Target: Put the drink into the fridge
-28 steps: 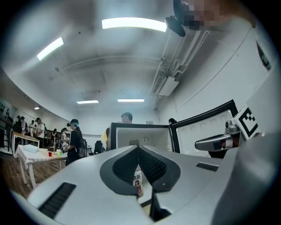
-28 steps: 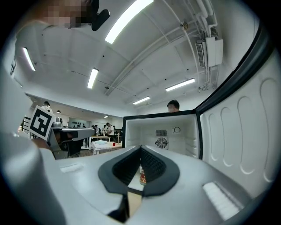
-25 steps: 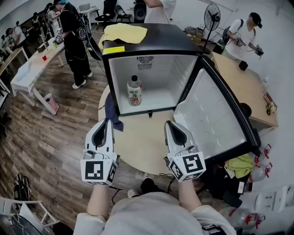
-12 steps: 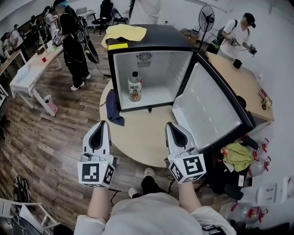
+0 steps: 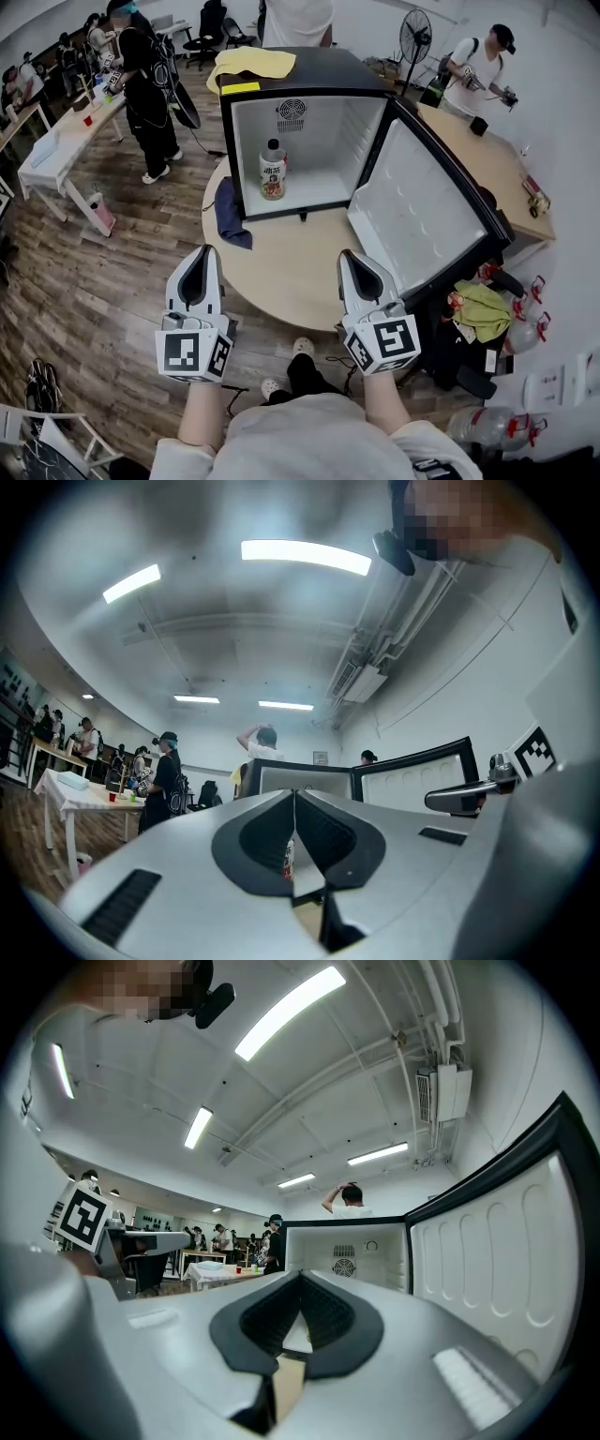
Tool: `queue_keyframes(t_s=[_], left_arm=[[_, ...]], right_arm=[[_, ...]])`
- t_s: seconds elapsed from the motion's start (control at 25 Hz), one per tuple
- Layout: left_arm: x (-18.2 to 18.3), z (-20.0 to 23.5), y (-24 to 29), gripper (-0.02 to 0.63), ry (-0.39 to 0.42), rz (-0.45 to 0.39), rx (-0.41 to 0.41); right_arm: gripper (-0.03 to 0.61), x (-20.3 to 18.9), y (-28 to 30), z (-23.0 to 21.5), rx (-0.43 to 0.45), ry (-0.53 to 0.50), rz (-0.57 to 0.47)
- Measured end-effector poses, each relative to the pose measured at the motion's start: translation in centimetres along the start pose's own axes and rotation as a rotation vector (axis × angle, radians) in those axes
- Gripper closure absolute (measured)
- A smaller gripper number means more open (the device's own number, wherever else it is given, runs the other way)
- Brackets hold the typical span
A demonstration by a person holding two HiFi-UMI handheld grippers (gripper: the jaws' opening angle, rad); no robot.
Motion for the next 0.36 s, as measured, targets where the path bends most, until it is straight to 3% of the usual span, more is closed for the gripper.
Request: queue_keyframes(t_s=[0.36], left_arm=[[-0.03, -0.27, -0.79, 0.604, -0.001, -0.004, -0.006]], right_arm=[[0.568, -0.08, -0.63, 0.5, 0.009, -0.01, 0.005]])
Point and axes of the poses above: the fingertips, and each gripper's own axes: y forward along the fingers, z to its left, x out of its top, the point moved 3 cm from there along -y, backward along the fingers, and after that the axes turned 7 degrees about -y, right-handed, at the moved point
